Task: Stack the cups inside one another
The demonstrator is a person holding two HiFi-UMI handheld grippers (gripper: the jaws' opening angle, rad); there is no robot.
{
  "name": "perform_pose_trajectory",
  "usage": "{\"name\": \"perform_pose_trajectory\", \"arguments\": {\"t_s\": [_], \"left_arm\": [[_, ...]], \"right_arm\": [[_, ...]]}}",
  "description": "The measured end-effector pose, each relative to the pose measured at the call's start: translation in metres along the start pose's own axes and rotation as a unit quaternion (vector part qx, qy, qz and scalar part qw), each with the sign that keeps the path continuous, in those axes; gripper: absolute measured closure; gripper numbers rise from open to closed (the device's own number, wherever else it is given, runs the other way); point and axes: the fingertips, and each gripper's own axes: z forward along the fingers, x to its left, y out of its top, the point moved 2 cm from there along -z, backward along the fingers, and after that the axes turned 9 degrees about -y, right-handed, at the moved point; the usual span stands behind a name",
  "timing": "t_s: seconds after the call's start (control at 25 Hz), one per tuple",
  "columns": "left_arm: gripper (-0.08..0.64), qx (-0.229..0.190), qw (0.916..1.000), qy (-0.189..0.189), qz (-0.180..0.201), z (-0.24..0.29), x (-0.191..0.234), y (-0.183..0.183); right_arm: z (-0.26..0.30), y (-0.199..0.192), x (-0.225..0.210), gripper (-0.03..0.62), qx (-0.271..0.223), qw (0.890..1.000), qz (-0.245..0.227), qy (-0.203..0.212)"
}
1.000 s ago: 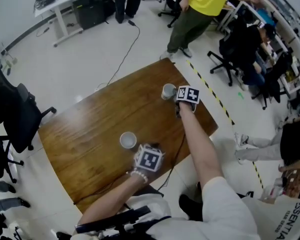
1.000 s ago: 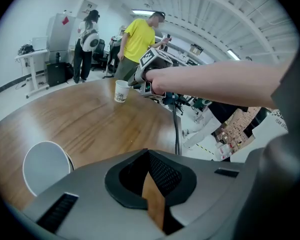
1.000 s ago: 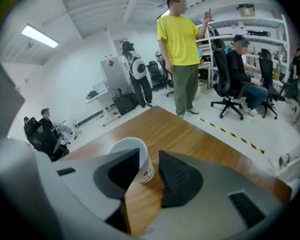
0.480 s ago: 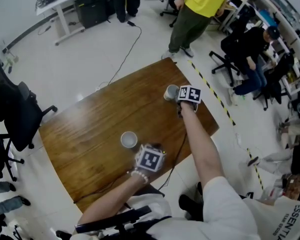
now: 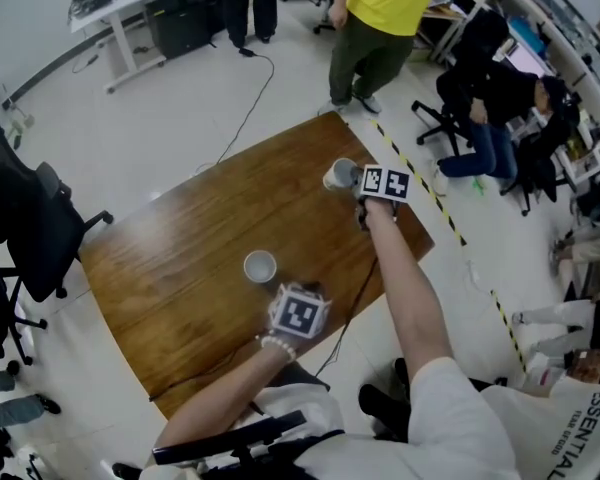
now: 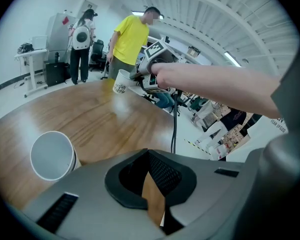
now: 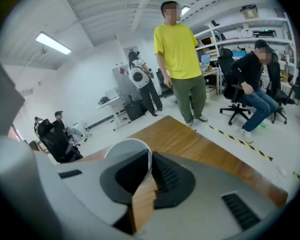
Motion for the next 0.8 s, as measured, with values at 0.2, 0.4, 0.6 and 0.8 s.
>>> {"name": "perform_pose_trajectory", "arguments": {"t_s": [0.2, 0.4, 0.6, 0.8], "left_arm": [[0.563, -0.008, 1.0, 0.001, -0.001, -0.014, -0.003, -0.01], [0.563, -0.016, 0.9998, 0.008, -0.005, -0.032, -0.002, -0.02], [0.563, -0.027, 0.9996, 0.01, -0.01, -0.053, 0.004, -0.034], [0.563, -0.028, 0.9993, 0.02, -0.015, -0.075, 0.011, -0.054]], "right_arm": [[-0.024, -0.001, 0.024, 0.561, -0.009, 1.0, -0.005, 0.021], [-0.047, -0.006, 0.052, 0.561, -0.014, 0.999, -0.018, 0.041], [-0.07, -0.019, 0.09, 0.561, -0.014, 0.997, -0.021, 0.077], [-0.097, -0.037, 0.118, 0.561, -0.013, 0.995, -0.022, 0.1]]}}
